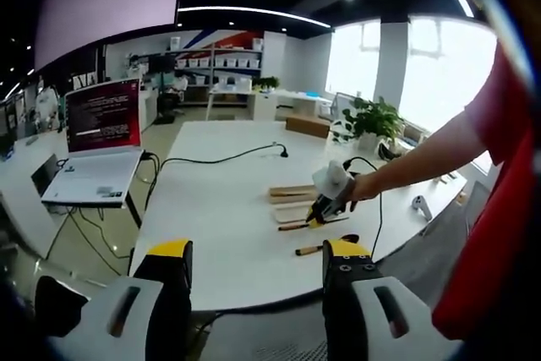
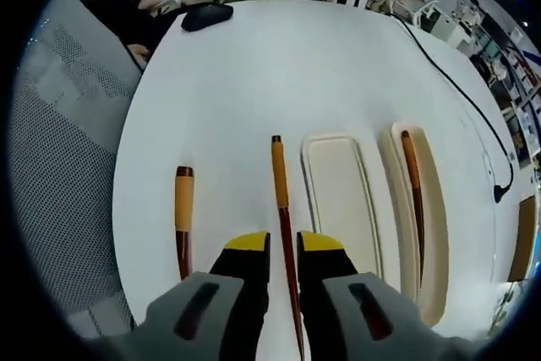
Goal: Arrange the utensils inside the cutlery case until each visible utensil rests in its matching compartment.
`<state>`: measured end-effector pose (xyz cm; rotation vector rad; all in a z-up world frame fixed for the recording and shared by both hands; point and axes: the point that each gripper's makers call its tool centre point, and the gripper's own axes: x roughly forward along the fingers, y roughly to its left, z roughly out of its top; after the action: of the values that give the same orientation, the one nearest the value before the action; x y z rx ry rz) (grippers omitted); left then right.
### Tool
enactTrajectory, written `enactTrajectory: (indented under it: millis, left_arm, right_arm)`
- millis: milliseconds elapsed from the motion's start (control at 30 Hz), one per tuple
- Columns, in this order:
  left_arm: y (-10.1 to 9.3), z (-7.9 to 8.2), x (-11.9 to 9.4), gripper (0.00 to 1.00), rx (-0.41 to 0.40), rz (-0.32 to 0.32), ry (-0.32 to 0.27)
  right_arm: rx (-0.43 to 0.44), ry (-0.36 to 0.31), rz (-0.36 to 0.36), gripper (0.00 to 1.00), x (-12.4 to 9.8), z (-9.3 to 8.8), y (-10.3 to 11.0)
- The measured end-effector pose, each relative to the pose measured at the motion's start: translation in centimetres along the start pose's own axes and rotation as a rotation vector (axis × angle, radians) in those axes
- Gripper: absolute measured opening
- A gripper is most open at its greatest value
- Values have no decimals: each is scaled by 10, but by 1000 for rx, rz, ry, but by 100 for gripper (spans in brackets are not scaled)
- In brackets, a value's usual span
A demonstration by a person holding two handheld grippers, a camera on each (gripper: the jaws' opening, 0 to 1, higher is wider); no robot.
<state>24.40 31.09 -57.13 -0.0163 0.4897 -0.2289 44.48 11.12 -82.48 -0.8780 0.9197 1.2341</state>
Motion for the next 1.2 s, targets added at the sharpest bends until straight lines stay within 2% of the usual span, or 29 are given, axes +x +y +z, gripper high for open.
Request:
enactTrajectory:
  millis: [133, 367, 633, 733, 1000, 1200]
  left_arm:
    - [1, -1, -1, 63, -3, 6, 1]
    - [1, -2, -1, 63, -5, 8, 3]
    - [1, -3, -1, 63, -6, 7, 3]
    - [1, -3, -1, 63, -8, 7, 2]
    - [2, -3, -3, 63, -9, 8, -1]
    - [5, -1, -4, 63, -8, 10, -10]
  right_arm:
    - [-6, 18, 0, 7, 1, -4, 1]
    - [5, 4, 2, 8, 2, -2, 1]
    - [17, 12, 24, 4, 3, 0, 2]
    - [-8, 8, 24, 1, 3, 1, 1]
    - [-48, 51, 38, 0, 3, 1, 2]
    - [-32, 38, 54, 0, 0, 0, 10]
